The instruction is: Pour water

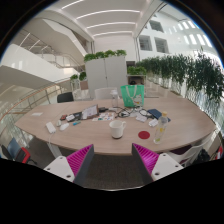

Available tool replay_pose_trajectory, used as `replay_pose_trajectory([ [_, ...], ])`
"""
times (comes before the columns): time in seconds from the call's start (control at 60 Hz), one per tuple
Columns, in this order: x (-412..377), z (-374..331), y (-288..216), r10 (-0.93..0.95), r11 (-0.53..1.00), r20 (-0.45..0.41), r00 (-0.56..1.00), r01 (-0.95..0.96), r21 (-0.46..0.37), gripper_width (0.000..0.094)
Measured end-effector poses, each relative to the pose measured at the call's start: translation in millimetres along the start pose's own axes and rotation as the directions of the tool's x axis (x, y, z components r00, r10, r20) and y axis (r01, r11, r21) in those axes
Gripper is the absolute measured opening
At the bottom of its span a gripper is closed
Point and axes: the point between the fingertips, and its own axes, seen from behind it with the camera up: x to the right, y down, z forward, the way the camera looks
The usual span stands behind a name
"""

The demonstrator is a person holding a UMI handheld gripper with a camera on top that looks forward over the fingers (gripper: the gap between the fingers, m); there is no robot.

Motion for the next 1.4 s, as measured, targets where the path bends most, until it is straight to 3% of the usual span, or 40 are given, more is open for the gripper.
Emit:
replay_pose_trajectory([
  [0.2, -15, 6, 34, 0.045, 0.999, -0.06, 0.997, -0.043, 0.031, 0.0815],
  [0.433, 86, 40, 15, 0.006, 0.98, -0.198, 0.98, 0.034, 0.198, 0.0816],
  [0.717, 236, 194, 22, 0.037, 0.963, -0.259, 0.965, 0.035, 0.266, 0.0816],
  [0.833, 281, 252, 13, -0.019, 0.951, -0.312, 0.95, 0.114, 0.289, 0.0813],
  [0.95, 303, 297, 7, 0.023, 0.942, -0.302, 0.953, 0.08, 0.326, 0.081],
  [1.017, 307, 312, 12, 0.03, 0.946, -0.29, 0.957, 0.067, 0.318, 0.0722],
  [1.05, 311, 327, 19, 0.037, 0.955, -0.286, 0.958, 0.051, 0.294, 0.0531],
  [1.183, 319, 325, 20, 0.054, 0.94, -0.325, 0.944, 0.062, 0.335, 0.0489],
  [1.3, 319, 328, 24, 0.115, 0.963, -0.333, 0.936, -0.023, 0.269, 0.0384],
  [1.4, 326, 317, 16, 0.125, 0.975, -0.371, 0.92, -0.044, 0.219, 0.0356],
])
